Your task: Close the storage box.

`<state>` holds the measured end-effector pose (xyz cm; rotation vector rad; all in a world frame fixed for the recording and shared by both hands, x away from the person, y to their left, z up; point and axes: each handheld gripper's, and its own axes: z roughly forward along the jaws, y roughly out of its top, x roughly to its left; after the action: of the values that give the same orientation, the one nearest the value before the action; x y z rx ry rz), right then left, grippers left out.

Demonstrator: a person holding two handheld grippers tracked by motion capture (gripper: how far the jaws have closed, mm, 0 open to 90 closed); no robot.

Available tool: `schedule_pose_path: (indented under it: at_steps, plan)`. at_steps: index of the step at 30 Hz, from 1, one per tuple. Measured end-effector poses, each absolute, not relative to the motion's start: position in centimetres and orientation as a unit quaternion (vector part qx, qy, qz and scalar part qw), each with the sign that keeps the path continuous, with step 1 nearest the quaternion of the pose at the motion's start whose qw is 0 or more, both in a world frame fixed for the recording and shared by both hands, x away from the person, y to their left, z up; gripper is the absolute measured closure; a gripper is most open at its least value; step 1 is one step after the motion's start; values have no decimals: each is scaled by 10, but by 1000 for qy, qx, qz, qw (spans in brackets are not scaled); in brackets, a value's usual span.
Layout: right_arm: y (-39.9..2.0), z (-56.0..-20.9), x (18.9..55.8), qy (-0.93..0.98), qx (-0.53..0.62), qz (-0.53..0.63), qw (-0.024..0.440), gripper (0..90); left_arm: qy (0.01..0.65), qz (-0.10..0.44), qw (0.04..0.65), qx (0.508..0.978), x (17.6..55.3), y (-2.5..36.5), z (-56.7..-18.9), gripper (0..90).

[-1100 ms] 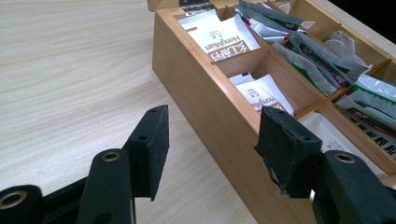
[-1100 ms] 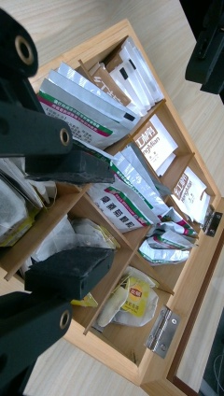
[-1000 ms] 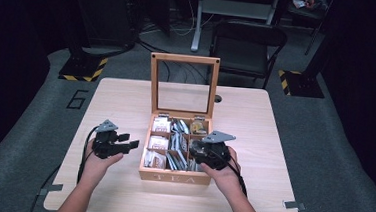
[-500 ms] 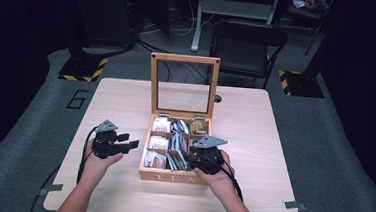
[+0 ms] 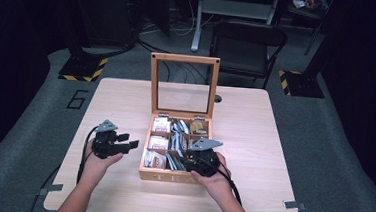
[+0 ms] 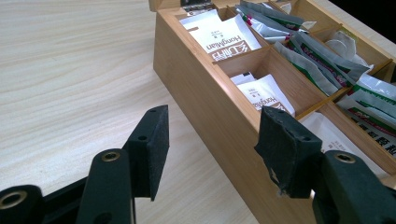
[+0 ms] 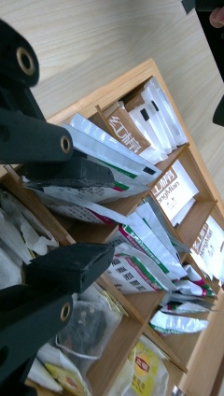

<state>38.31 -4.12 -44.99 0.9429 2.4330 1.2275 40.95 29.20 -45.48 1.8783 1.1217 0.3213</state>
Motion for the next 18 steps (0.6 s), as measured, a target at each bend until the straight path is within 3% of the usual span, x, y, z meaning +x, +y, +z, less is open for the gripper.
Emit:
schedule_pose_path:
  at_steps: [11, 18]
  plan:
    - [-29, -458, 382, 851, 305, 407, 131, 722, 454, 131, 449, 758, 410, 293, -455, 436]
    - [-23, -463, 383, 855, 301, 400, 133, 738, 455, 133, 451, 756, 410, 292, -456, 437]
